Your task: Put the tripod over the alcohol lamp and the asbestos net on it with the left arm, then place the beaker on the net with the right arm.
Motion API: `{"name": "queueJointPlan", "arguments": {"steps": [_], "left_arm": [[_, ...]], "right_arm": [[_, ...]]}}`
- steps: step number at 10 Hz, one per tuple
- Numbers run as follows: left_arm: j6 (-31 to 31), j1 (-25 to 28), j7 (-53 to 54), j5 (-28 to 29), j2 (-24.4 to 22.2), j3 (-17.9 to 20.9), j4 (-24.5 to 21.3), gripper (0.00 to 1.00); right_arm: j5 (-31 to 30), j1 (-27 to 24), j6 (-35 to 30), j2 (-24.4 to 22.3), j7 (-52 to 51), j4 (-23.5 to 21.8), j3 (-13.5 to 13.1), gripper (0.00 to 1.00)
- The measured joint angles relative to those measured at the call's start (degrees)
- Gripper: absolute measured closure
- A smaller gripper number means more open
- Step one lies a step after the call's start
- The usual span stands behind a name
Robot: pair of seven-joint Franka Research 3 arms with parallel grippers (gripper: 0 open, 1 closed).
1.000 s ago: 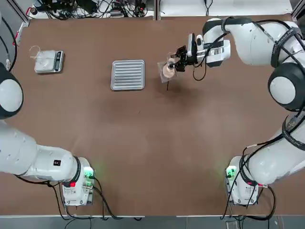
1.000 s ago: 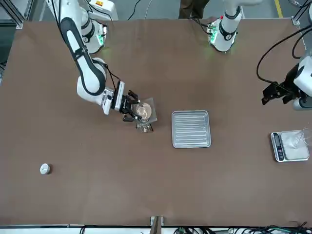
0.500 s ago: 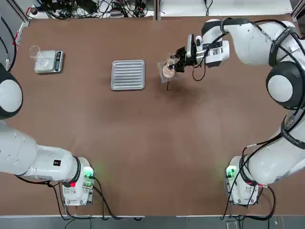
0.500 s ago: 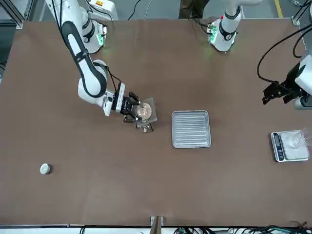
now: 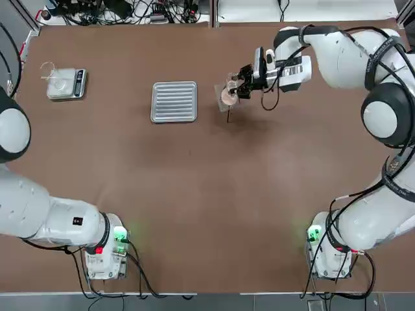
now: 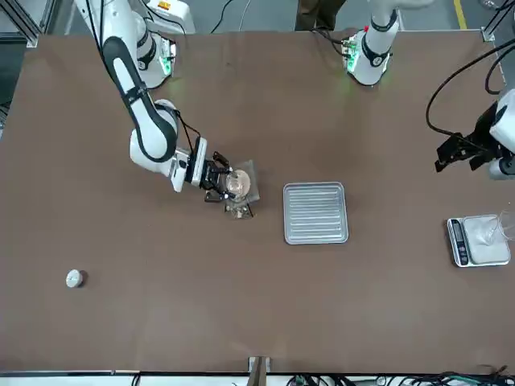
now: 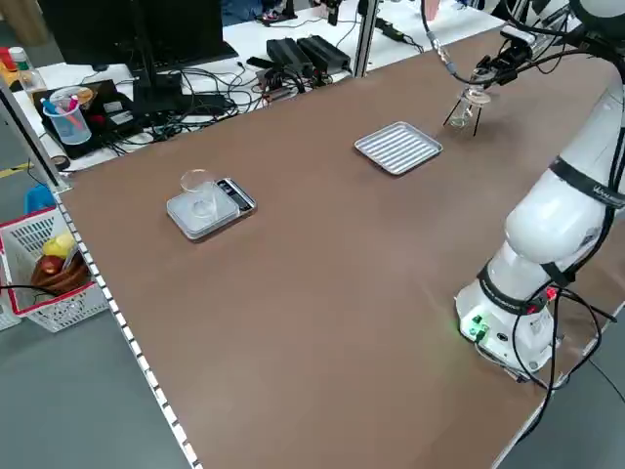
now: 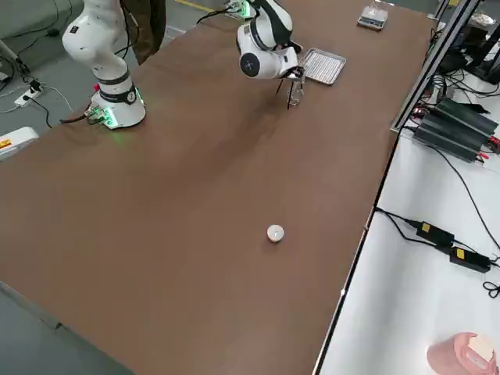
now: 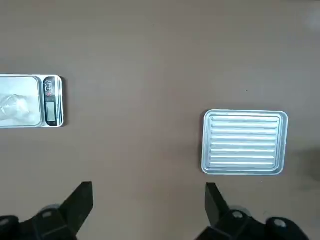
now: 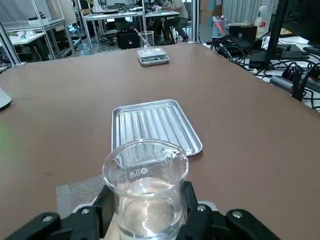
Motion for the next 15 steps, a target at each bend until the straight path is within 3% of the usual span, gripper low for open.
{"name": "queueJointPlan", "arguments": {"steps": [4,11,15], "left_arm": [[-2.06,-0.16,0.05,1.27,-0.41,-2.68,0.14,0.01],[-2.13,-0.06,0.23,1.37,-0.43,-2.90,1.82,0.01],[-2.13,-0.09,0.26,1.37,-0.43,-2.94,2.25,0.01]], "right_arm": [[0.87,0.31,0.00,0.30,-0.01,0.28,0.10,0.42],[0.94,0.43,0.07,0.35,-0.01,0.38,0.11,0.41],[0.95,0.43,0.09,0.35,-0.01,0.47,0.11,0.27]]}}
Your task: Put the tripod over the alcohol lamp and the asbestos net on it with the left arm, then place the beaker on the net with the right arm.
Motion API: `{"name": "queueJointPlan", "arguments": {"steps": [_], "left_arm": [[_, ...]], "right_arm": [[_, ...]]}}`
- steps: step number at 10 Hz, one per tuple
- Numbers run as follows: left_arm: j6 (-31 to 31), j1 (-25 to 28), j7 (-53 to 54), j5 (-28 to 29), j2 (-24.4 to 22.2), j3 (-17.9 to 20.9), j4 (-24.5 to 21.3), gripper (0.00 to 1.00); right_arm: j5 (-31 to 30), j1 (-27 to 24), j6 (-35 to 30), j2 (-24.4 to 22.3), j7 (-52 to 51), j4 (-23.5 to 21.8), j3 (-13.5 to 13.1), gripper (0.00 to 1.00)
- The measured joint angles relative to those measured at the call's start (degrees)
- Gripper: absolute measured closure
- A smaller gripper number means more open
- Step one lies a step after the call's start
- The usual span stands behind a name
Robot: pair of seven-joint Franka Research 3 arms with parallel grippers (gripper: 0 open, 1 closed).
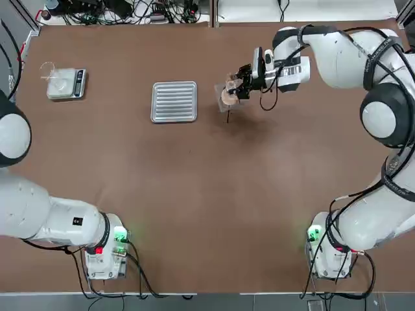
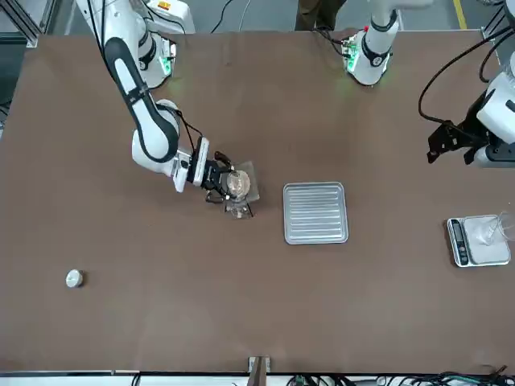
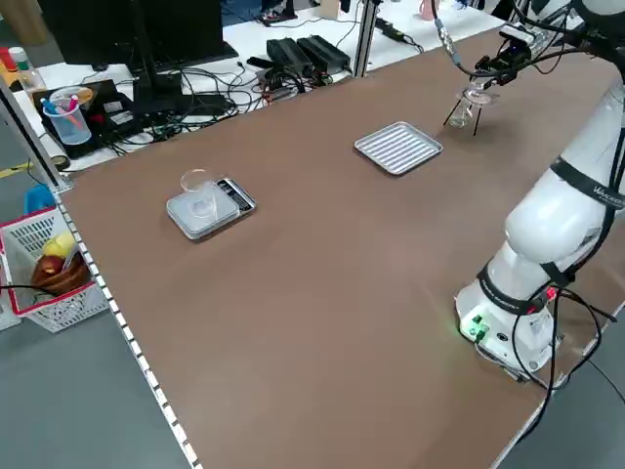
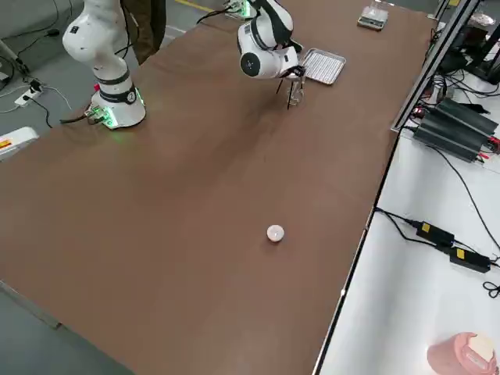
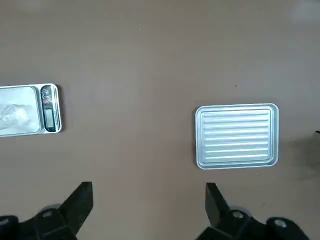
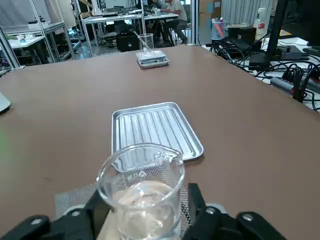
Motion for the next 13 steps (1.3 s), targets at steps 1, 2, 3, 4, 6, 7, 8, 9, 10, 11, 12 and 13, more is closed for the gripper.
{"name": "queueJointPlan", "arguments": {"steps": [1,2,3,4,6,7,8,9,10,11,12,13], "left_arm": [[0.00,0.00,0.00,0.00,0.00,0.00,0.03,0.01],[0.00,0.00,0.00,0.00,0.00,0.00,0.04,0.01],[0.00,0.00,0.01,0.00,0.00,-0.01,0.04,0.01],[0.00,0.00,0.02,0.00,0.00,-0.01,0.05,0.01],[0.00,0.00,0.03,0.00,0.00,-0.02,0.05,0.01],[0.00,0.00,0.03,0.00,0.00,-0.02,0.05,0.00],[-0.01,0.00,0.04,0.00,0.00,-0.02,0.06,0.01],[-0.01,0.00,0.04,0.00,0.00,-0.02,0.06,0.00],[-0.01,0.00,0.04,0.00,0.00,-0.02,0.08,0.01],[-0.01,0.00,0.04,0.00,0.00,-0.02,0.10,0.01],[-0.01,0.00,0.04,0.00,0.00,-0.02,0.11,0.00],[-0.04,0.00,0.04,0.00,0.00,-0.02,0.11,0.00]], "right_arm": [[0.01,0.00,0.00,0.00,0.00,0.00,0.00,0.25],[0.01,0.00,0.00,0.00,0.00,0.00,0.00,0.19],[0.02,0.00,0.00,0.00,0.00,0.00,0.01,0.13],[0.02,0.00,0.00,0.00,0.00,0.00,0.01,0.02],[0.07,-0.01,0.01,0.00,0.00,0.00,-0.01,0.00],[0.10,-0.06,0.05,0.00,0.00,0.00,-0.05,0.00],[0.13,-0.16,0.09,0.01,0.00,-0.01,-0.12,0.00],[0.14,-0.32,0.12,0.03,0.00,-0.03,-0.15,0.00],[0.15,-0.52,0.13,0.06,0.00,-0.15,-0.17,0.00],[0.15,-0.67,0.13,0.08,0.00,-0.39,-0.19,0.00],[0.15,-0.84,0.13,0.08,0.00,-0.76,-0.19,0.00],[0.15,-1.00,0.13,0.06,0.00,-1.19,-0.19,0.00]]}}
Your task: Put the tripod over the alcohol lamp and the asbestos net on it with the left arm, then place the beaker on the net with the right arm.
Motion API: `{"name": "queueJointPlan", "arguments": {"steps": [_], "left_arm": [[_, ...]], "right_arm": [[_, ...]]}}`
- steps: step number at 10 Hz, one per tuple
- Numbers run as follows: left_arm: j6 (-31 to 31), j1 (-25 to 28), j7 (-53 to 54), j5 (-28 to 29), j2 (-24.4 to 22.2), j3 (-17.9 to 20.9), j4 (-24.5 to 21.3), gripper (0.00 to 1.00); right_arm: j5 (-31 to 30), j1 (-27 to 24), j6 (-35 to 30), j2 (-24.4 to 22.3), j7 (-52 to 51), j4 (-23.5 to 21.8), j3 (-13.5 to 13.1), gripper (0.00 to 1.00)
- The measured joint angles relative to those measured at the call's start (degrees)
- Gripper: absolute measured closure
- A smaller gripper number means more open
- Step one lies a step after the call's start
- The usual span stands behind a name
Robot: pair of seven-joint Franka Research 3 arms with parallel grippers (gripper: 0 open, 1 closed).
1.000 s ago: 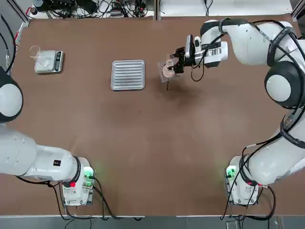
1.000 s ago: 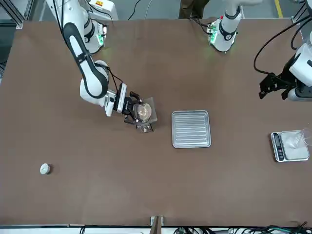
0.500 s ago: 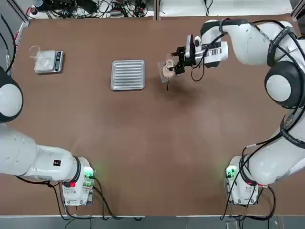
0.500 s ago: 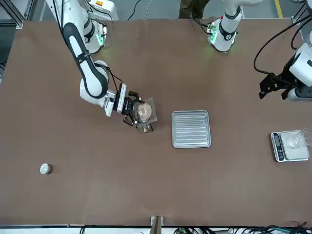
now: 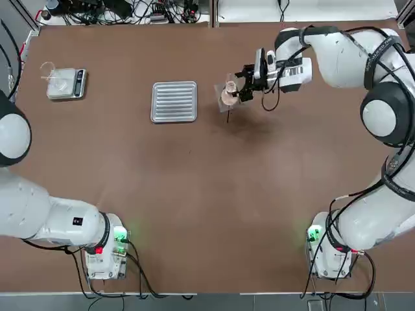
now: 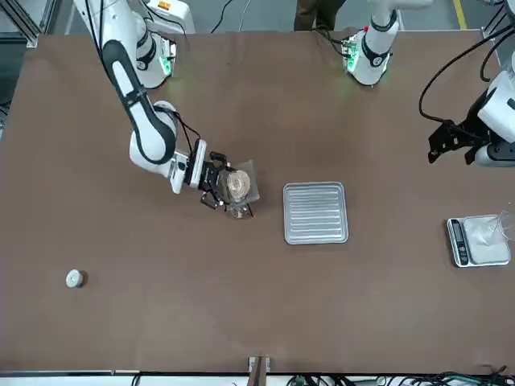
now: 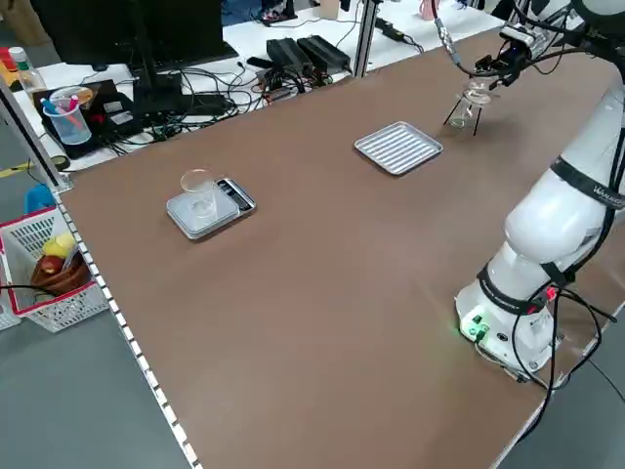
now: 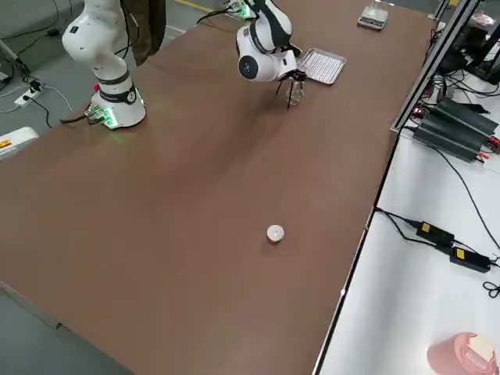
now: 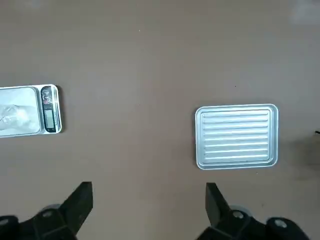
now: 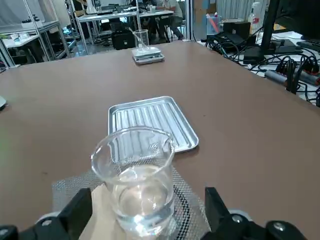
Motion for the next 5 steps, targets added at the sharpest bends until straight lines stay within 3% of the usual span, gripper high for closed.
{"name": "queueJointPlan", "arguments": {"steps": [5], "left_arm": [[-0.11,0.00,0.00,0.00,0.00,0.00,0.00,0.00]], "right_arm": [[0.00,-1.67,-0.12,-1.70,0.00,-1.48,0.09,0.00]]}}
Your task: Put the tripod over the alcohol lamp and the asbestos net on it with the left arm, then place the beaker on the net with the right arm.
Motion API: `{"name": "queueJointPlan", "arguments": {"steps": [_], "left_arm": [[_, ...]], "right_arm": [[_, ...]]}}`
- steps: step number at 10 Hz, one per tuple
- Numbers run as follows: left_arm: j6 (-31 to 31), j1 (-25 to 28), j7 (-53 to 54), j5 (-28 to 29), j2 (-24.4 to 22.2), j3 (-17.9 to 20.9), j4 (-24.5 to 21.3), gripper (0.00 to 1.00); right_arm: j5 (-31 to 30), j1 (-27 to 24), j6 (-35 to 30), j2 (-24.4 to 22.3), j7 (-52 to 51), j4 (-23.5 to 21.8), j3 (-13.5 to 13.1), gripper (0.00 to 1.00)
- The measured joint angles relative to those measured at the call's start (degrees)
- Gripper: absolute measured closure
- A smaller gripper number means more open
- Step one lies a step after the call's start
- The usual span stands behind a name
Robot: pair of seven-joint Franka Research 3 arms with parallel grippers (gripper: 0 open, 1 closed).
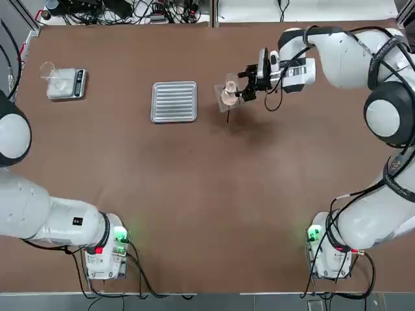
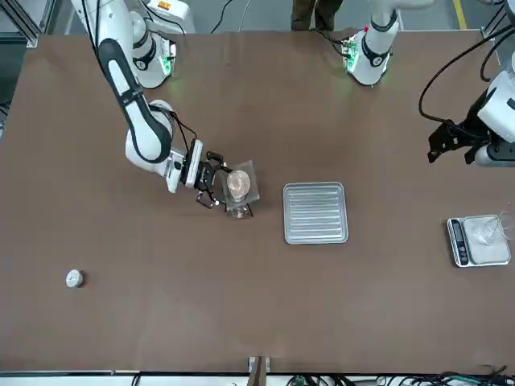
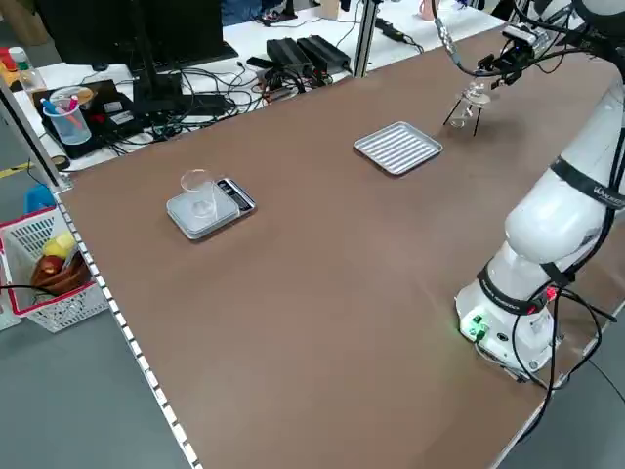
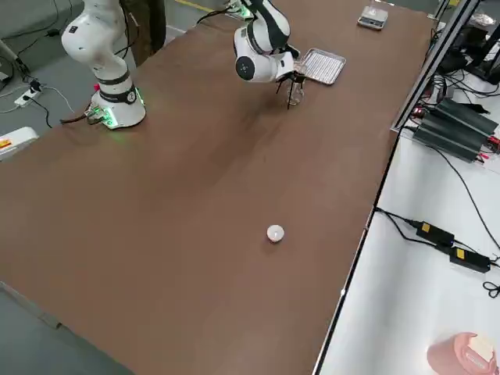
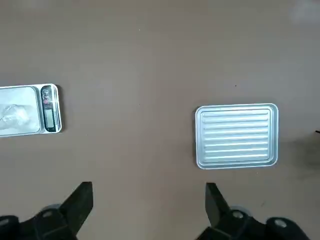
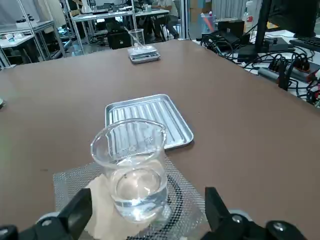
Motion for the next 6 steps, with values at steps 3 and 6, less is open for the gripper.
{"name": "queueJointPlan", "arguments": {"steps": [3,6], "left_arm": [[-0.01,0.01,0.00,0.00,0.00,0.00,0.00,0.01],[-0.02,0.00,0.00,0.00,0.00,-0.02,0.02,0.00]], "right_arm": [[-0.02,-4.05,-1.77,-3.34,0.00,-0.60,0.02,0.00],[-4.03,-11.00,-2.83,-8.71,-0.13,-1.76,-0.08,0.00]]}}
